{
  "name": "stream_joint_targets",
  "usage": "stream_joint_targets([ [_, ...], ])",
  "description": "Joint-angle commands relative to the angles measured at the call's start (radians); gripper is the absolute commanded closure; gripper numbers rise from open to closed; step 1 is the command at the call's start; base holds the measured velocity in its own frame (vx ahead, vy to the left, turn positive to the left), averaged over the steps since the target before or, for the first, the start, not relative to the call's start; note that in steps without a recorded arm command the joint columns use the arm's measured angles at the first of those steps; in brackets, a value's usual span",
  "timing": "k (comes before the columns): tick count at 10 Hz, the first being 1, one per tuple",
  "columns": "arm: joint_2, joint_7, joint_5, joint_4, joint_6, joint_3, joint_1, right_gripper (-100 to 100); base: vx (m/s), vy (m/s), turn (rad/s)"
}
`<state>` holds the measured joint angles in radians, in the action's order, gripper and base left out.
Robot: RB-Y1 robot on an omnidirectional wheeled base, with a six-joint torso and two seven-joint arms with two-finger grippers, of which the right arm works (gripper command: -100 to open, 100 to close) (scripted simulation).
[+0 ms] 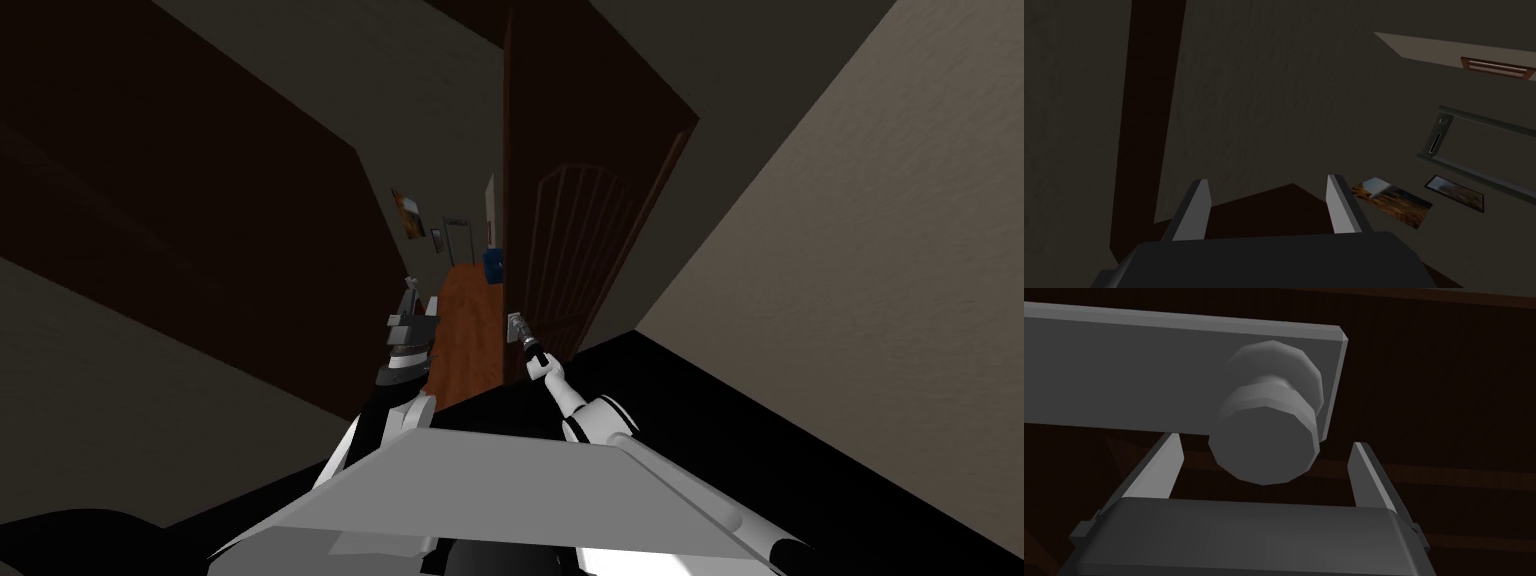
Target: Push the door open
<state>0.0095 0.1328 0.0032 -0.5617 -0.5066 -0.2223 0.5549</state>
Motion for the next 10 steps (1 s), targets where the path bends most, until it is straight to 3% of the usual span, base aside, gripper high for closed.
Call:
stream_joint_targets([
  [1, 0.013, 0.0, -0.002, 0.031, -0.017, 0.004, 0.014, -100, 0.109, 0.062, 0.01],
  [2, 0.009, -0.001, -0.001, 0.006, -0.002, 0.001, 0.002, -100, 0.038, 0.024, 0.0],
  [3, 0.009, -0.001, -0.001, 0.006, -0.002, 0.001, 0.002, 100, 0.0, 0.0, 0.0],
  [8, 0.009, -0.001, -0.001, 0.006, -0.002, 0.001, 0.002, 100, -0.004, -0.003, 0.004],
  [10, -0.008, -0.007, -0.006, 0.005, -0.001, 0.016, 0.003, 100, 0.119, 0.08, -0.017],
])
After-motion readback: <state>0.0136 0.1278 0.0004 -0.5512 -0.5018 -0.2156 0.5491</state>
